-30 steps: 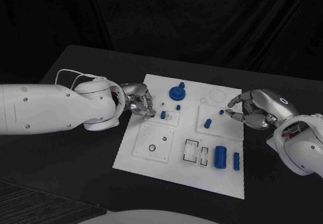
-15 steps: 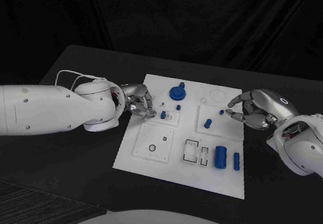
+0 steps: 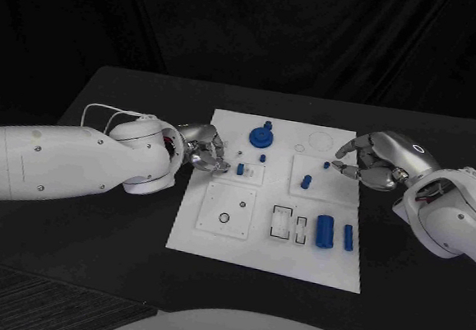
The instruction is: Assemble the parts on the task board
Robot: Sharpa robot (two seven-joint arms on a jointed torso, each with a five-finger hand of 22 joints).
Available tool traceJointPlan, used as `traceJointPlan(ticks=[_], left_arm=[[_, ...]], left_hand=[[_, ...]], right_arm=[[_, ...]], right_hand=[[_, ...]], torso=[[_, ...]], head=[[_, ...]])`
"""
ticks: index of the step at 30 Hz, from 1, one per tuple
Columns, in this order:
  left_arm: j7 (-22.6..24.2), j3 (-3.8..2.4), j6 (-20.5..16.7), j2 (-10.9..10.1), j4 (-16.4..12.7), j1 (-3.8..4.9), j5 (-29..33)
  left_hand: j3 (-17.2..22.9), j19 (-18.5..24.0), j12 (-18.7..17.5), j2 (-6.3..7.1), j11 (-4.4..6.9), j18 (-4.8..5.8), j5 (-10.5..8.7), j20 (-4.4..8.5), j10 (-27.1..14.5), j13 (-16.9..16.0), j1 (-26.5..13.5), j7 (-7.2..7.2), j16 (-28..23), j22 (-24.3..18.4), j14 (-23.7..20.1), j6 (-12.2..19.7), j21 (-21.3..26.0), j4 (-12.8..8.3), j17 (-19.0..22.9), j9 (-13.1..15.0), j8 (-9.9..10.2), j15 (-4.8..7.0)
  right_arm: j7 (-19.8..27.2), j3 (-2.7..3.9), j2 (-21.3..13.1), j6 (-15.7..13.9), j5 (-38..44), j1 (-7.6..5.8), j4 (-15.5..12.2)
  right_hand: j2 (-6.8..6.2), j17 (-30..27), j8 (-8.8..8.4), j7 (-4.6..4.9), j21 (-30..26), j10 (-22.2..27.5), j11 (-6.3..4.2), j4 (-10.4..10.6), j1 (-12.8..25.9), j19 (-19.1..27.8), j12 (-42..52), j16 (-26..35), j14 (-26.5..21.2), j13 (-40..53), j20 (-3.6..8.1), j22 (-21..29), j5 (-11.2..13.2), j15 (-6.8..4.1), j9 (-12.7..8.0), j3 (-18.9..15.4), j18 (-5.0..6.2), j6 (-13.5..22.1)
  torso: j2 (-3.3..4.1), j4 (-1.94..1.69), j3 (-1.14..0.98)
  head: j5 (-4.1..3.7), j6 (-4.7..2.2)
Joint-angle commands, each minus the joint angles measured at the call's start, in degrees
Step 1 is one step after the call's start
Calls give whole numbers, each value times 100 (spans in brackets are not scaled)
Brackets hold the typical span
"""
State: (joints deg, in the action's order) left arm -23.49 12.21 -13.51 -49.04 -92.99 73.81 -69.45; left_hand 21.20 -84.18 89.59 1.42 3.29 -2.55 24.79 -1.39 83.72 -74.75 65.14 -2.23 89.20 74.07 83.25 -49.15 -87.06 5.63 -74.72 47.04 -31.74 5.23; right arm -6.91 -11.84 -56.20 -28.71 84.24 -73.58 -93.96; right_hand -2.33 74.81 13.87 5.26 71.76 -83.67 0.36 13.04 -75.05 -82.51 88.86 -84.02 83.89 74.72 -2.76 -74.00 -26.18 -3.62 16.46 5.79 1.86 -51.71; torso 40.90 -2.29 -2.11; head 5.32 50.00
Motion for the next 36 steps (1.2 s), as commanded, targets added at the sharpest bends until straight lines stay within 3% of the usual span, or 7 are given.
traceJointPlan(ticks=[1,13,28,31,36], left_arm=[[9,1,-28,8,7,-15,-13],[-35,1,-118,7,15,-16,-13],[-61,0,-60,19,18,-17,-13],[-75,0,10,20,17,-17,-13],[-82,0,143,25,22,-17,-13]], left_hand=[[364,-410,41,-160,80,178,93,94,628,-1525,47,297,80,1492,675,-925,0,80,-1528,1349,-1266,97],[369,-424,41,-162,109,183,97,117,628,-1525,51,332,80,1498,675,-1062,-19,76,-1528,1477,-1436,123],[379,-432,41,-150,129,186,111,134,628,-1525,65,350,80,1502,675,-1115,-31,54,-1528,1516,-1483,142],[360,-430,41,-116,136,185,87,144,628,-1525,46,354,80,1500,675,-1091,-26,54,-1528,1494,-1435,151],[274,-420,41,-59,144,180,-126,165,628,-1525,-73,359,80,1493,675,-973,-3,138,-1528,1379,-1200,162]], right_arm=[[-92,4,-5,-47,10,5,-1],[-91,4,-3,-45,10,6,3],[-91,4,7,-33,10,6,12],[-91,4,8,-31,10,6,13],[-89,4,8,-31,10,6,13]], right_hand=[[14,472,58,22,-141,-633,19,-13,-164,-34,114,100,402,1528,-13,-1050,-114,28,-52,218,230,-22],[14,472,58,22,-141,-633,19,-13,-164,-34,114,100,402,1528,-13,-1050,-114,28,-52,218,230,-22],[13,460,56,23,-151,-633,20,-15,-163,-31,114,108,400,1528,-13,-1047,-115,28,-55,220,232,-18],[13,460,56,23,-151,-633,20,-15,-163,-31,114,108,400,1528,-13,-1047,-115,28,-55,220,232,-18],[13,460,56,23,-151,-633,20,-15,-163,-31,114,108,400,1528,-13,-1047,-115,28,-55,220,232,-18]], torso=[[1,2,-1],[0,-1,0],[1,-2,-1],[1,-3,0],[2,-2,1]], head=[[4,0],[0,0],[7,0],[9,0],[12,0]])
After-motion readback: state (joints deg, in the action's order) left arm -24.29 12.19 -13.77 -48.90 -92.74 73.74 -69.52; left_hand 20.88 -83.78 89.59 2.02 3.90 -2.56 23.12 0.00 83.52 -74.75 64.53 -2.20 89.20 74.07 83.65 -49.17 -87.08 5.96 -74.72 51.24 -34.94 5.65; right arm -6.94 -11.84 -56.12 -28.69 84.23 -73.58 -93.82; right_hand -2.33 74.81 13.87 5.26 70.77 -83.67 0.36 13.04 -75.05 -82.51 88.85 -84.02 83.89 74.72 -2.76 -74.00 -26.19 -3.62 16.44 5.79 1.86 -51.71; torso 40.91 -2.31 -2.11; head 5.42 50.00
